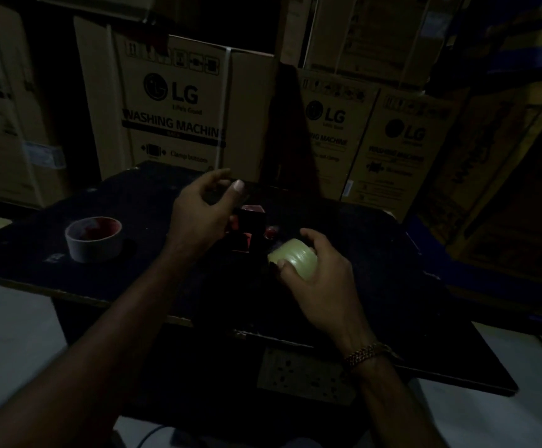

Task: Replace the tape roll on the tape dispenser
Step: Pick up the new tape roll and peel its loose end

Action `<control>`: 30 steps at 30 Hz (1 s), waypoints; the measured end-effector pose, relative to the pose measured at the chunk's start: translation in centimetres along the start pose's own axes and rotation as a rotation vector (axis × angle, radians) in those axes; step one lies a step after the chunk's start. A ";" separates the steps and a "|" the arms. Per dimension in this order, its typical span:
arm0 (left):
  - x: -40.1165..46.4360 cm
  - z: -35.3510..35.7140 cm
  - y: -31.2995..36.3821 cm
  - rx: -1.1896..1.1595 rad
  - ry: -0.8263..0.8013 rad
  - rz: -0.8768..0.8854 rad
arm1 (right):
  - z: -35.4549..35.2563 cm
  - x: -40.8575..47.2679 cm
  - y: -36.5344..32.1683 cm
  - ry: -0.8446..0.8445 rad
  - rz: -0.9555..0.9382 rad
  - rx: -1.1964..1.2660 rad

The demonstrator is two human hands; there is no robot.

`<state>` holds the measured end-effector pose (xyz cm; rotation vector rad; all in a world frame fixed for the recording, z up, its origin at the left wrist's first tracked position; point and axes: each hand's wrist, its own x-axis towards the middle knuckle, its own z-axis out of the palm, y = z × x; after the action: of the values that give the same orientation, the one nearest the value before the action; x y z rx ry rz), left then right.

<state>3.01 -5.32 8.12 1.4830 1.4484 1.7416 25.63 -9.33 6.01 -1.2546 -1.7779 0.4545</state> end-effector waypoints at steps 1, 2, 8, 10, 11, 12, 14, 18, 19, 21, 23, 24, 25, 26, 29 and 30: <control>0.0 0.1 -0.1 0.015 0.018 -0.012 | 0.0 0.2 0.2 0.004 -0.009 -0.004; -0.1 0.2 -0.4 0.039 0.046 -0.007 | 0.0 0.3 0.3 0.009 -0.017 -0.005; -1.2 1.1 -4.5 0.272 0.164 -0.005 | -0.5 0.6 1.0 -0.003 -0.025 0.040; -1.4 1.1 -5.6 0.438 0.131 0.020 | -1.0 0.7 1.3 -0.013 -0.029 0.090; -1.6 1.2 -6.2 0.528 0.106 0.038 | -1.2 0.8 1.5 -0.026 -0.027 0.119; -1.7 1.4 -6.6 0.610 0.083 0.064 | -1.5 0.8 1.6 -0.045 -0.021 0.157; -2.0 1.9 -7.4 0.722 0.054 0.114 | -1.9 1.0 1.9 -0.081 -0.009 0.229; -1.9 2.3 -7.8 0.790 0.049 0.194 | -2.6 1.7 3.0 -0.135 0.024 0.352; -2.1 2.4 -7.6 0.757 0.058 0.239 | -2.6 1.7 3.2 -0.148 0.035 0.384; -3.0 2.6 -6.5 0.593 0.110 0.345 | -2.6 1.5 3.6 -0.164 0.042 0.449; -4.1 3.2 -4.7 0.308 0.045 0.293 | -2.4 1.2 3.8 -0.176 0.034 0.511; -4.6 3.6 -3.6 0.146 -0.061 0.173 | -2.3 1.1 3.8 -0.184 0.028 0.529; -4.8 4.0 -2.7 -0.016 -0.189 0.025 | -2.2 1.0 3.8 -0.193 0.023 0.535; -4.9 4.2 -2.1 -0.149 -0.286 -0.109 | -2.2 0.9 3.8 -0.196 0.018 0.532; -4.5 4.4 -1.5 -0.282 -0.331 -0.218 | -2.6 0.7 3.4 -0.175 0.008 0.508; -4.4 4.5 -1.4 -0.272 -0.304 -0.213 | -2.8 0.6 3.3 -0.173 0.008 0.509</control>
<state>8.10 -6.55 4.43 1.3277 1.1193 1.4465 29.67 -7.92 5.44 -0.8821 -1.6521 0.9746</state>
